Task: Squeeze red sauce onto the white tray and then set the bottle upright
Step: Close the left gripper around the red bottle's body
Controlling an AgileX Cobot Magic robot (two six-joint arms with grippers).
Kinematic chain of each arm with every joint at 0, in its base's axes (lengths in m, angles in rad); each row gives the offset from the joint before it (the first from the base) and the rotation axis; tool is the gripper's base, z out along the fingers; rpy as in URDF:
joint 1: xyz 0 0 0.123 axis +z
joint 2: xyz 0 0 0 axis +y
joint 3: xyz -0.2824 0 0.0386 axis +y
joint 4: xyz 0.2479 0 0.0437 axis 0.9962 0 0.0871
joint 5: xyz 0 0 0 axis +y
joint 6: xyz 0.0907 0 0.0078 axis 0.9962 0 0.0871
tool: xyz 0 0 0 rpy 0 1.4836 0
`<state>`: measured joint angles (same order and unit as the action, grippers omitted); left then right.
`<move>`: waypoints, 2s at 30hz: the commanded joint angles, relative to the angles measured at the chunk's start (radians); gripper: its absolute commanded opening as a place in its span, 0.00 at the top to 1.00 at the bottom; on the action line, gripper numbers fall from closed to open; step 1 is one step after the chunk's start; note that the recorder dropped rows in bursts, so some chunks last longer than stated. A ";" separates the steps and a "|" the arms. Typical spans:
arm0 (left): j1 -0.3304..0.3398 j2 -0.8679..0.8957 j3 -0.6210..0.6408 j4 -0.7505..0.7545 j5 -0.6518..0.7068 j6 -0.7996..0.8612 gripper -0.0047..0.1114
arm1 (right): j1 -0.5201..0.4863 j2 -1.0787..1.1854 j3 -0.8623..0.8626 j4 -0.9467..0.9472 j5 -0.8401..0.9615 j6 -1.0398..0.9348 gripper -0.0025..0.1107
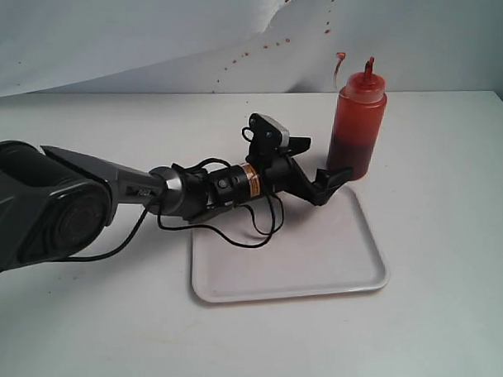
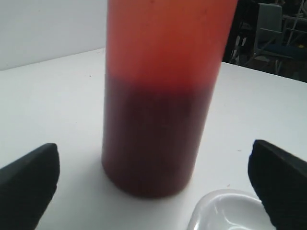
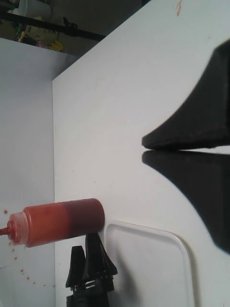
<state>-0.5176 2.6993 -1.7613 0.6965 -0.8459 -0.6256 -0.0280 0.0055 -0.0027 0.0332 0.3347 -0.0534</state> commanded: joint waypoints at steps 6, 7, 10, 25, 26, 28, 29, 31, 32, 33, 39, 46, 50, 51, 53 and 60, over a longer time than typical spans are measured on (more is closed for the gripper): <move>-0.033 0.048 -0.106 -0.007 0.072 0.003 0.06 | -0.004 -0.005 0.003 0.004 -0.002 0.002 0.98; -0.039 0.050 -0.114 -0.007 0.083 0.000 0.06 | -0.004 -0.005 0.003 0.004 -0.002 0.002 0.98; -0.044 0.066 -0.146 -0.007 0.124 -0.002 0.06 | -0.004 -0.005 0.003 0.004 -0.002 0.002 0.98; -0.082 0.107 -0.296 -0.014 0.311 -0.052 0.06 | -0.004 -0.005 0.003 0.004 -0.002 0.002 0.98; -0.082 0.109 -0.303 -0.014 0.316 -0.053 0.06 | -0.004 -0.005 0.003 0.004 -0.002 0.002 0.98; -0.082 0.115 -0.323 -0.014 0.329 -0.054 0.06 | -0.004 -0.005 0.003 0.004 -0.002 0.002 0.98; -0.082 0.118 -0.337 -0.014 0.334 -0.062 0.06 | -0.004 -0.005 0.003 0.004 -0.002 0.002 0.98; -0.082 0.133 -0.363 -0.014 0.335 -0.084 0.06 | -0.004 -0.005 0.003 0.004 -0.002 0.002 0.98; -0.082 0.141 -0.375 -0.014 0.339 -0.086 0.06 | -0.004 -0.005 0.003 0.004 -0.002 0.002 0.98; -0.085 0.147 -0.389 -0.014 0.341 -0.086 0.06 | -0.004 -0.005 0.003 0.004 -0.002 0.002 0.98; -0.098 0.175 -0.456 -0.014 0.383 -0.089 0.06 | -0.004 -0.005 0.003 0.004 -0.002 0.002 0.98; -0.101 0.202 -0.513 -0.014 0.438 -0.091 0.06 | -0.004 -0.005 0.003 0.004 -0.002 0.002 0.98; -0.101 0.201 -0.513 -0.014 0.438 -0.098 0.06 | -0.004 -0.005 0.003 0.004 -0.002 0.002 0.98; -0.101 0.201 -0.513 -0.014 0.438 -0.098 0.06 | -0.004 -0.005 0.003 0.004 -0.002 0.002 0.98; -0.101 0.201 -0.513 -0.014 0.438 -0.098 0.06 | -0.004 -0.005 0.003 0.004 -0.002 0.002 0.98; -0.101 0.201 -0.513 -0.014 0.461 -0.098 0.37 | -0.004 -0.005 0.003 0.004 -0.002 0.002 0.98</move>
<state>-0.6149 2.8995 -2.2697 0.6941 -0.4004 -0.7161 -0.0280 0.0055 -0.0027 0.0332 0.3347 -0.0534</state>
